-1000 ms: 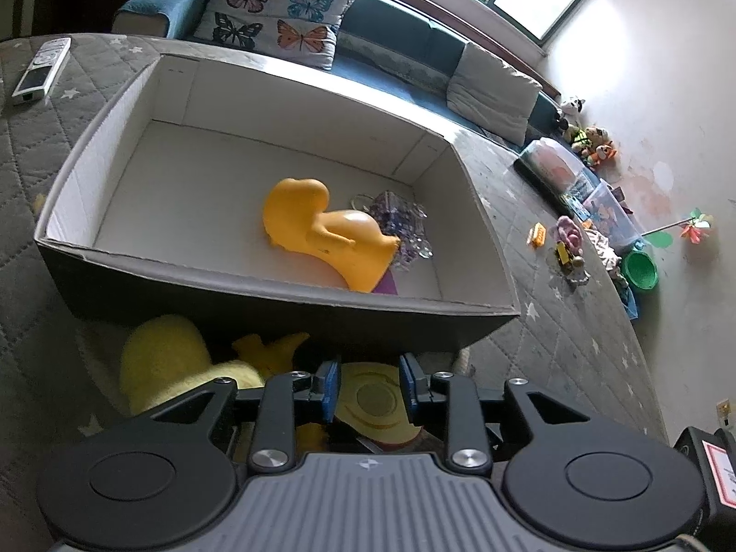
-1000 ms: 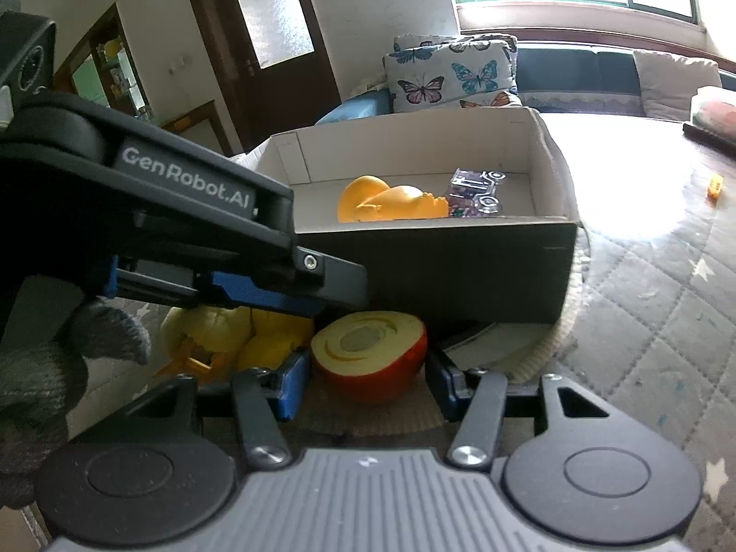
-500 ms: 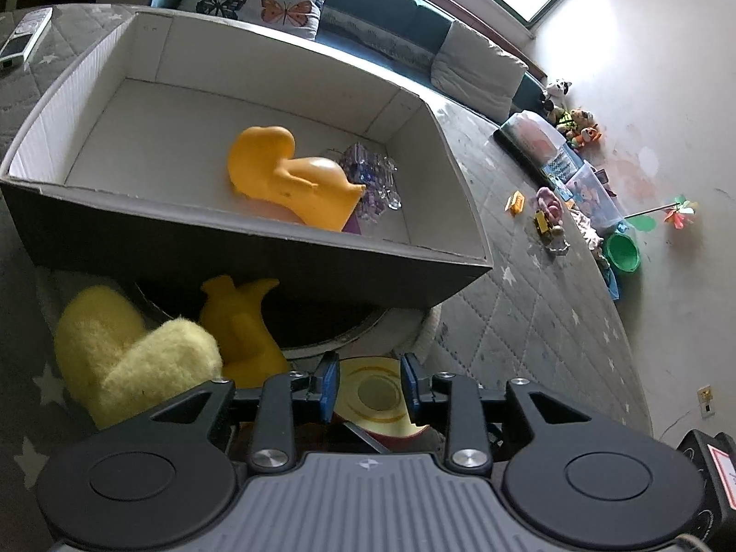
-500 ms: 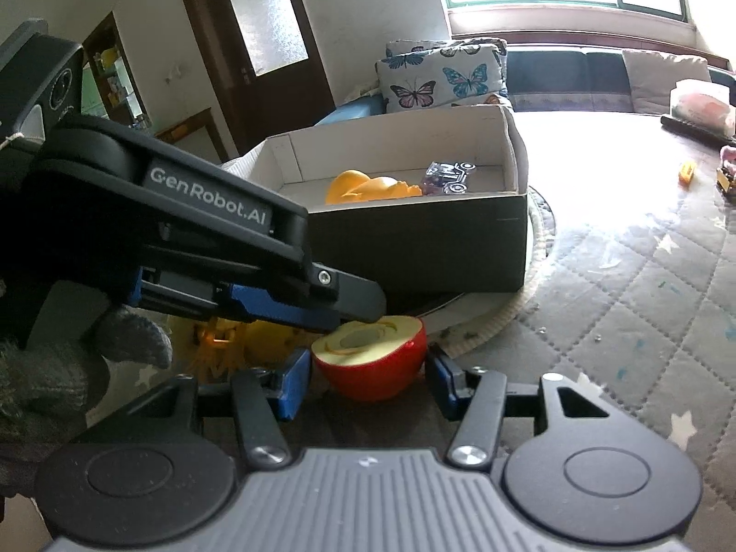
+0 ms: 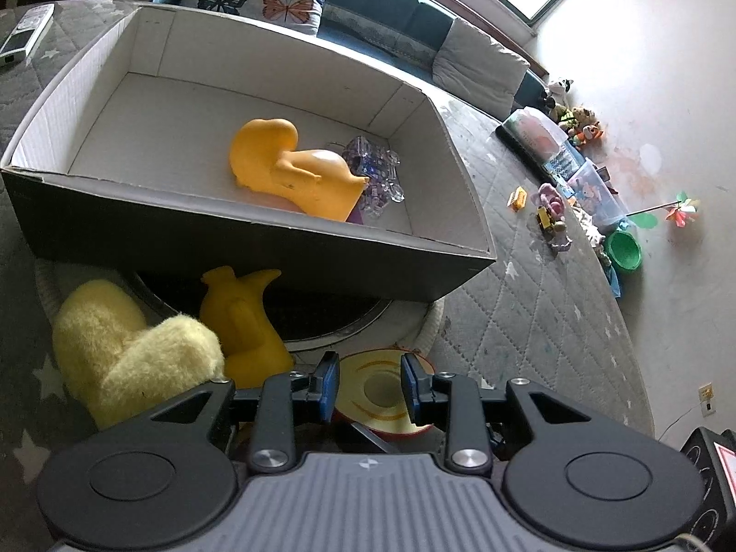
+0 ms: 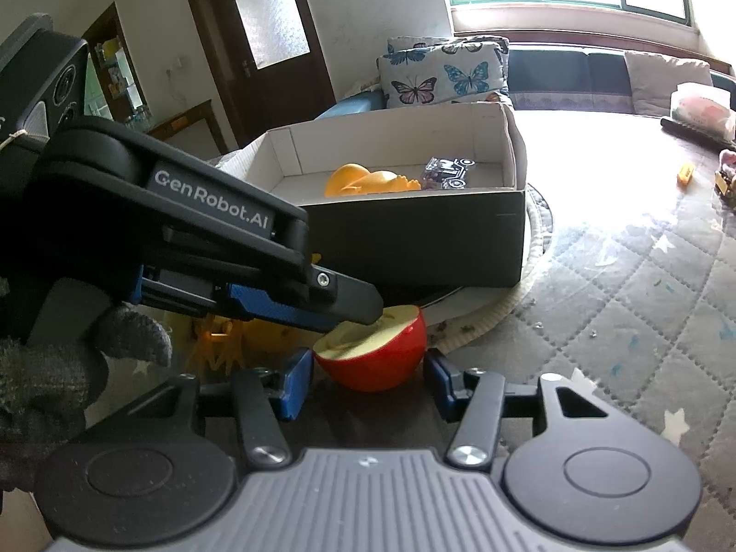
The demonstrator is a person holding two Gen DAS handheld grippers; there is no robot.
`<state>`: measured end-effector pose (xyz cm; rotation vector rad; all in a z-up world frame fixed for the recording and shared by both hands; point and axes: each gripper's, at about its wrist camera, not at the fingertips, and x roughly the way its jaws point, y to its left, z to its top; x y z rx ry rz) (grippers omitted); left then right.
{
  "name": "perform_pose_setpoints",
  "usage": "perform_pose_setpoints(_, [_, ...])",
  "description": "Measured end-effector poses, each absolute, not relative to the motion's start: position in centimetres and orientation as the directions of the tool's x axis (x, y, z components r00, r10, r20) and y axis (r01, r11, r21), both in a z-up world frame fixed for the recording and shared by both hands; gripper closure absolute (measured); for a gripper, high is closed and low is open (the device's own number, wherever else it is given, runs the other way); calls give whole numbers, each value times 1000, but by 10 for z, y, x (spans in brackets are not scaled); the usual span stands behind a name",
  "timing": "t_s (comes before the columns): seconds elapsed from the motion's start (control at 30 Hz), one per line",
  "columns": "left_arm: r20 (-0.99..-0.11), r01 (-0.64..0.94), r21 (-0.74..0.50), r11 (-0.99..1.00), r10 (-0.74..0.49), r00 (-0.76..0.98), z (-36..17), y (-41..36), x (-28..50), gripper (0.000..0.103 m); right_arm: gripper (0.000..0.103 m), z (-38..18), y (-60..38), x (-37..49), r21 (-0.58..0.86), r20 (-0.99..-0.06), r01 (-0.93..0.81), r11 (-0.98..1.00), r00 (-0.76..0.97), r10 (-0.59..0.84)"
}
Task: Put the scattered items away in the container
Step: 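Move the right gripper down toward the red apple-half toy beside the box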
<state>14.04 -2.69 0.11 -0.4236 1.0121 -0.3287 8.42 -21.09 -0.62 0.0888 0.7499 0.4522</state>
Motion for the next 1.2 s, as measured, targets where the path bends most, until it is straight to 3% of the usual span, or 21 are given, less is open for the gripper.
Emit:
perform_pose_setpoints(0.23, [-737,65,-497,866,-460,495,1,-25,139,71,47,-4,-212,83,207,-643,-363,909,650,406])
perform_pose_setpoints(0.37, [-733,63,-505,861,-466,496,1,-24,139,70,29,-1,-211,81,183,-636,-381,907,658,404])
perform_pose_setpoints(0.67, [-727,66,-511,857,-472,499,1,-24,137,69,37,0,-210,79,145,-637,-387,911,668,385])
perform_pose_setpoints(0.77, [-726,64,-511,857,-471,501,1,-24,137,69,46,-2,-212,80,151,-638,-378,913,668,382])
perform_pose_setpoints(1.2, [-715,54,-539,841,-490,498,1,-26,137,67,49,4,-231,78,256,-612,-362,896,657,440])
